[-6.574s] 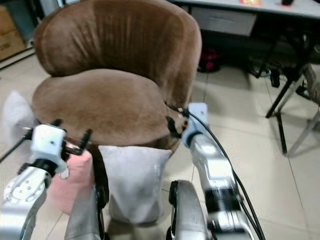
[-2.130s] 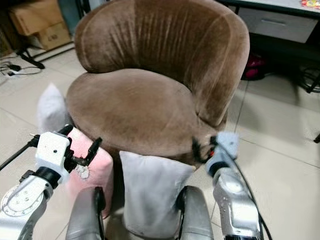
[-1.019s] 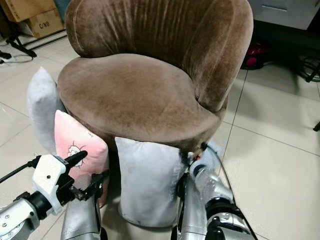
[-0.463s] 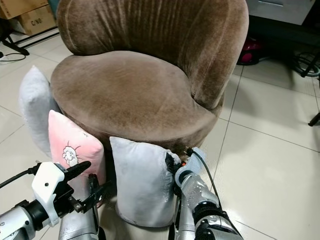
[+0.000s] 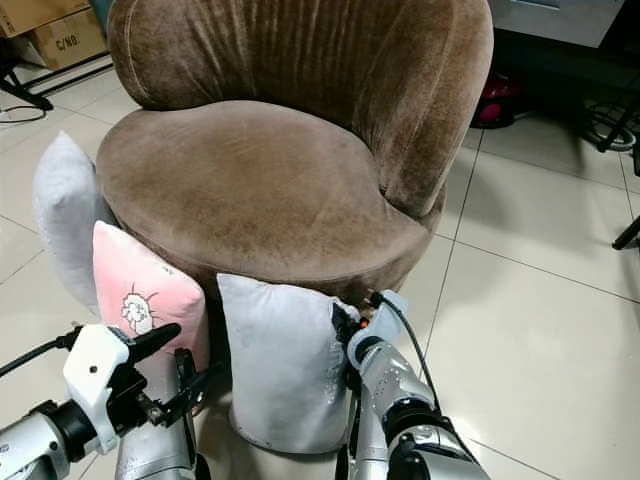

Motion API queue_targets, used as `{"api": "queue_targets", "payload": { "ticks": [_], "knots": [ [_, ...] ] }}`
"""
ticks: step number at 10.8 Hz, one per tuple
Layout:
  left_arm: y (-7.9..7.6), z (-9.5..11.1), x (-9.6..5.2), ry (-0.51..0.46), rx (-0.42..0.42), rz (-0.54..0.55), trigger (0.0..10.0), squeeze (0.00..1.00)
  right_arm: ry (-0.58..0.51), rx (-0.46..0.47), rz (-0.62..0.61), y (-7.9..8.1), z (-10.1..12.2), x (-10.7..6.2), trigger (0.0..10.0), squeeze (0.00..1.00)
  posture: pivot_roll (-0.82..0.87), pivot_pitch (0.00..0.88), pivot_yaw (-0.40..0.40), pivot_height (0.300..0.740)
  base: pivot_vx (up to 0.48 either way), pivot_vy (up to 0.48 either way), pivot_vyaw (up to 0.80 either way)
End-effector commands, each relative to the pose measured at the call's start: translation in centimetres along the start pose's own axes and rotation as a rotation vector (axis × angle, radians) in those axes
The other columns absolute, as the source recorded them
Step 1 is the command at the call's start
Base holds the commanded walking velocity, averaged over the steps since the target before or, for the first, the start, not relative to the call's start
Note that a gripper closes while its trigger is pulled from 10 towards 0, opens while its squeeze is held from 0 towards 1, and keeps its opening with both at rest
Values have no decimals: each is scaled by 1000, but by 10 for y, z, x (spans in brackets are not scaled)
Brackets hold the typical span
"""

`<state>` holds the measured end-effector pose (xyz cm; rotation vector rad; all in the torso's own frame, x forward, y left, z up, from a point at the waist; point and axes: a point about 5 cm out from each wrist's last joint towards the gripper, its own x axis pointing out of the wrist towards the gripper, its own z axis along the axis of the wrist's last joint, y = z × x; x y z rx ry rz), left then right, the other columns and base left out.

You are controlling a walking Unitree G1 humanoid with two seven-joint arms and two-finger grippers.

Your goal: Move the pillow to the sofa from floor

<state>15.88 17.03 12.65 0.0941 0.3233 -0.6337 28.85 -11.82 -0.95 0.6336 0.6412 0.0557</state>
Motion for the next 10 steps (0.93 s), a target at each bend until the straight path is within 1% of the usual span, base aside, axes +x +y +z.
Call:
{"api": "queue_targets", "payload": {
  "ticks": [1,6,8,10],
  "knots": [
    [-2,0,-2,8,-2,-9,10000,0,21,-18,15,4,-2,2,0,0,21,49,-20,446,0,0,0],
    [-6,-2,-1,11,-9,-12,10000,0,26,-71,45,7,-2,2,0,0,20,44,-16,446,0,0,0],
    [-5,-2,0,12,-9,-13,10000,0,21,-74,57,8,-1,3,0,0,17,37,-10,446,0,0,0],
    [-3,-1,5,3,0,-11,10000,0,11,-79,72,8,3,2,0,0,8,12,2,446,0,0,0]
  ]
}}
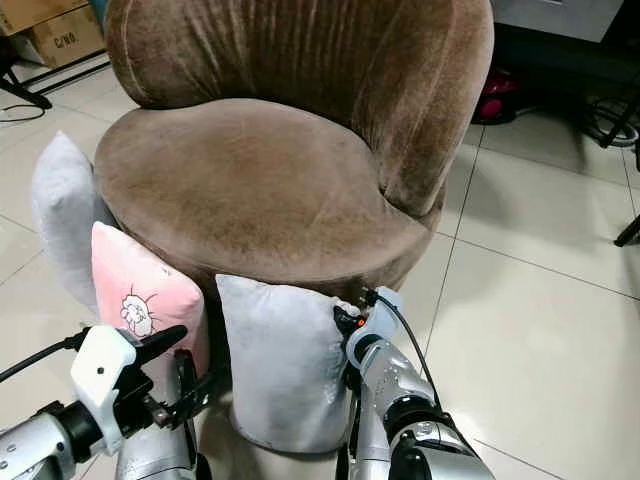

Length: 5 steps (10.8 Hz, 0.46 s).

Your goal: Move the pillow to the sofa from floor

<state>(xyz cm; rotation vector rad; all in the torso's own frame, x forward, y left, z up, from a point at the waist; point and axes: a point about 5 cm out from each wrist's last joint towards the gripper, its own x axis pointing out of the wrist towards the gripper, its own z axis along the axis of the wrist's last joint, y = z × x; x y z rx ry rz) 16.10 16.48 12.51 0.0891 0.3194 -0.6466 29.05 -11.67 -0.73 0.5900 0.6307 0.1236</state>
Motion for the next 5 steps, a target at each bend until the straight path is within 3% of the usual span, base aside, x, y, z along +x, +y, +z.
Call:
{"api": "queue_targets", "payload": {
  "ticks": [1,3,5],
  "knots": [
    [3,0,1,-4,13,23,10000,0,-28,-10,42,5,8,0,0,0,5,0,1,446,0,0,0],
    [18,7,5,-72,16,158,10000,0,-150,7,124,5,40,-15,0,0,-28,0,3,446,0,0,0],
    [24,17,13,-123,39,163,10000,0,-273,18,205,15,70,-51,0,0,-85,0,25,446,0,0,0]
  ]
}}
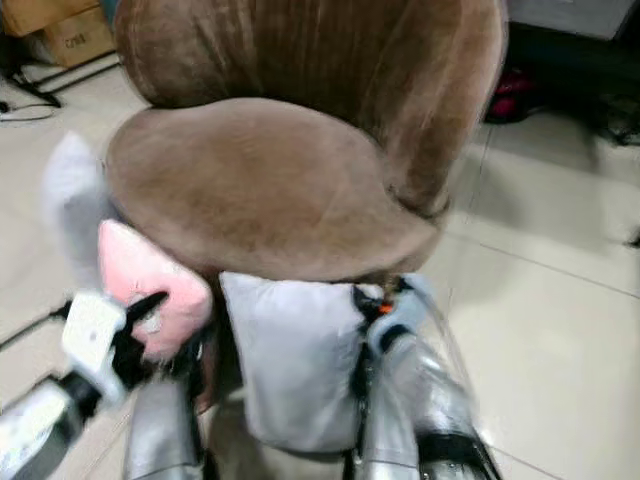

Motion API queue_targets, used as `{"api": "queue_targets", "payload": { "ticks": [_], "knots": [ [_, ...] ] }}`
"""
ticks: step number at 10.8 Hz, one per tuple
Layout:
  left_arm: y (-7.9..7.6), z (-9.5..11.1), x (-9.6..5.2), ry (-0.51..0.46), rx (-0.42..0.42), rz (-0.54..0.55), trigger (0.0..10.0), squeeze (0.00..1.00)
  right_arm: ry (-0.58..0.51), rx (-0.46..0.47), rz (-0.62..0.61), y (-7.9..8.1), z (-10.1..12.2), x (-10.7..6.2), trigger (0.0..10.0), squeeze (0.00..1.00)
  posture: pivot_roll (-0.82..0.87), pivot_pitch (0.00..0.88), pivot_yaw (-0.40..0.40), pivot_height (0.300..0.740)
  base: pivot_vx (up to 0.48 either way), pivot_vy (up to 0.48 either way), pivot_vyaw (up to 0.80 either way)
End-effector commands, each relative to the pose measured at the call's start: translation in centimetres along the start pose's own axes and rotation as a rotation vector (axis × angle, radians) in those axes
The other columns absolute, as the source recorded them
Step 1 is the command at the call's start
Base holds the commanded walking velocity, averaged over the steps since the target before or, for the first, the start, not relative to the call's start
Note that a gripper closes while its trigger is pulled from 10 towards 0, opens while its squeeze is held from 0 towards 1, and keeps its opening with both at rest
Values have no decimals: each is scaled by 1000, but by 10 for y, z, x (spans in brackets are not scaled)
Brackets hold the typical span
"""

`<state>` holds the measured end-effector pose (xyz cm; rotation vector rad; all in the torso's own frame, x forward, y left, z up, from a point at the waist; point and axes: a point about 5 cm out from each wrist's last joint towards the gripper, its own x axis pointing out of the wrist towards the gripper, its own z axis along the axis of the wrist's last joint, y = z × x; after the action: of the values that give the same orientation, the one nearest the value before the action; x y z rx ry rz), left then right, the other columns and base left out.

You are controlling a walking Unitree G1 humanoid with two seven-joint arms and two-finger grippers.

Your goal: Move the pillow to the sofa from floor

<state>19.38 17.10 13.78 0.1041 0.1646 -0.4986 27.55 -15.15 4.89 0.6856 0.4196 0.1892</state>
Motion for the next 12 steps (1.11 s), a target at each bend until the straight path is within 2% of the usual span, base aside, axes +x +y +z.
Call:
{"api": "queue_targets", "payload": {
  "ticks": [1,3,4,5,6,8,10,12],
  "knots": [
    [1,2,3,-20,13,14,10000,0,-152,-19,84,23,40,-8,0,0,-100,0,32,446,0,0,0],
    [6,11,18,-84,0,70,10000,0,-276,-11,137,50,71,-23,0,0,-138,0,51,446,0,0,0],
    [9,15,23,-104,16,100,10000,0,-270,-113,108,57,76,-29,10000,0,-145,0,59,446,0,0,0],
    [12,20,26,-125,24,124,10000,0,-307,-135,161,68,82,-38,10000,0,-149,0,67,446,0,0,0],
    [18,25,32,-139,40,183,10000,0,-340,-155,163,74,89,-44,10000,0,-154,0,78,446,0,0,0],
    [28,28,42,-151,84,252,10000,0,-327,-220,107,75,92,-44,10000,0,-158,0,65,481,0,0,0],
    [30,25,44,-142,82,263,10000,0,-290,-240,93,74,85,-42,10000,0,-166,0,60,506,0,0,0],
    [34,23,56,-143,61,285,10000,0,-266,-287,82,76,80,-37,10000,0,-191,0,74,536,0,0,0]
  ]
}}
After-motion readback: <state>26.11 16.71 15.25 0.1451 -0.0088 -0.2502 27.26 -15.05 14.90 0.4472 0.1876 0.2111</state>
